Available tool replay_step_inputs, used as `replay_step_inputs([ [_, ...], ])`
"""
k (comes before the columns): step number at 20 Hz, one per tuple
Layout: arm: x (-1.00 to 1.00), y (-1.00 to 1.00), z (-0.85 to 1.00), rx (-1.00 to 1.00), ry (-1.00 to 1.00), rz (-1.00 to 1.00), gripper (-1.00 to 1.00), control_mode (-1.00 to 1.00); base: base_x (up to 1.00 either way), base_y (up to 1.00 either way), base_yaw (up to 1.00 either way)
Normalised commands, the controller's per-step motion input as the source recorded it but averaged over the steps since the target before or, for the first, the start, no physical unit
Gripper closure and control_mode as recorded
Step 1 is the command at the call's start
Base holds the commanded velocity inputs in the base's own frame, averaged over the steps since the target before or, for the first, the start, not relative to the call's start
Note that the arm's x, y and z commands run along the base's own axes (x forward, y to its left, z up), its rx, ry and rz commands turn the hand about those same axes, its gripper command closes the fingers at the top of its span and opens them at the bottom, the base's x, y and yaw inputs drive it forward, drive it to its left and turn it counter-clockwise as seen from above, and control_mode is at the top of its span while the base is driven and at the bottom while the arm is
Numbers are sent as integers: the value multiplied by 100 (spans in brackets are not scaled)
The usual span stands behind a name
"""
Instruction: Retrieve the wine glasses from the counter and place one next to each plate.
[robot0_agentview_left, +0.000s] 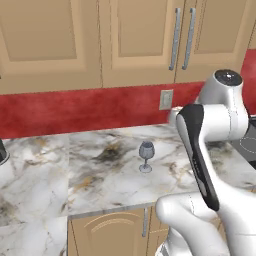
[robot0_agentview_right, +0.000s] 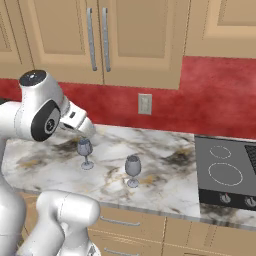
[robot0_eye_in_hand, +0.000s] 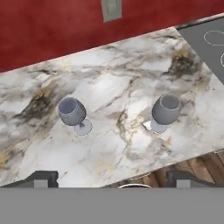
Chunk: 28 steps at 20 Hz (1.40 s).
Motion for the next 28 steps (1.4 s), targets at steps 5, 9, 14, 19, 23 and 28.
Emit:
replay_step_inputs([
  [5, -50, -26, 7, 10, 1, -48, -100, -100, 0, 0, 0],
  [9, -35, -36, 0, 19, 0, -40, -100, -100, 0, 0, 0],
  [14, -6, -35, 0, 18, 4, -20, -100, -100, 0, 0, 0],
  [19, 0, -51, 0, 33, 9, -14, -100, -100, 0, 0, 0],
  [23, 0, -50, 0, 33, 7, -12, -100, -100, 0, 0, 0],
  [28, 0, -48, -3, 25, 12, -8, -100, -100, 0, 0, 0],
])
